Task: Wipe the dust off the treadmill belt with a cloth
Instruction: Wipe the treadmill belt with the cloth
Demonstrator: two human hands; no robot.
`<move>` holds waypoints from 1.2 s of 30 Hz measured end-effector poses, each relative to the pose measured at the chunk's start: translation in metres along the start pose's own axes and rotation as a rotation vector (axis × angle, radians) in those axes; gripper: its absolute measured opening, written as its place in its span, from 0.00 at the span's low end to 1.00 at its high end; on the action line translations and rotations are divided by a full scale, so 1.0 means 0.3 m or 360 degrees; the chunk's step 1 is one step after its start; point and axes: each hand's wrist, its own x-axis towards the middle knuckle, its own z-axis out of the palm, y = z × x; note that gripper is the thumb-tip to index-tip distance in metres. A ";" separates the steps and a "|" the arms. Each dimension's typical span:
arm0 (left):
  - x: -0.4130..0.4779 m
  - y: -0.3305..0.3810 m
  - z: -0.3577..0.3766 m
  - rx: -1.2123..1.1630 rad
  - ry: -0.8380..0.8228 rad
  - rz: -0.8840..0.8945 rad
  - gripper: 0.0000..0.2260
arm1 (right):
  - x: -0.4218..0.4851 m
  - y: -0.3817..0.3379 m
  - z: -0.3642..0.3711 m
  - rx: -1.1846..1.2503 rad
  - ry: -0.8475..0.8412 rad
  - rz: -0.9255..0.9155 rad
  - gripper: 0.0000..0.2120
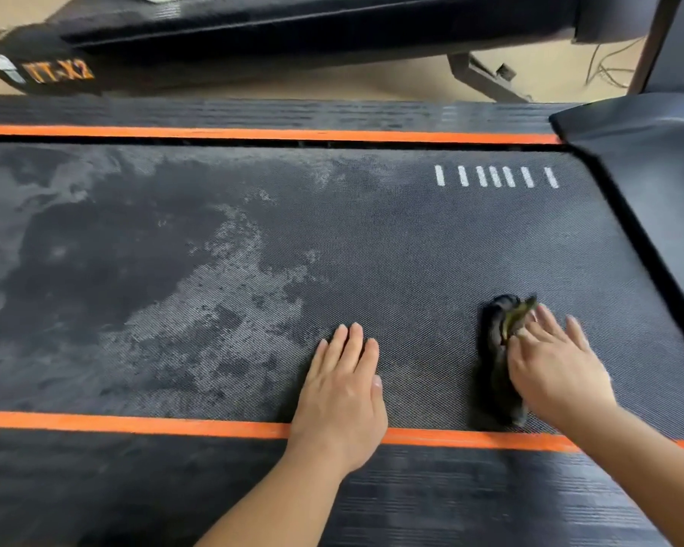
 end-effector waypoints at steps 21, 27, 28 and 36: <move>-0.016 -0.014 -0.012 -0.0455 0.0173 -0.0045 0.30 | -0.071 -0.238 -0.172 0.1623 -0.0210 0.0500 0.13; 0.040 0.050 -0.023 -0.0228 0.0181 0.0357 0.19 | -0.163 -0.101 -0.042 0.0643 0.0266 0.0260 0.12; 0.063 0.079 -0.028 -0.0132 0.0102 0.0505 0.18 | -0.165 -0.103 -0.014 0.0645 0.0315 0.0298 0.10; 0.149 0.036 -0.076 0.0149 -0.0215 0.0807 0.23 | -0.179 -0.136 0.085 0.0566 0.0541 0.0298 0.14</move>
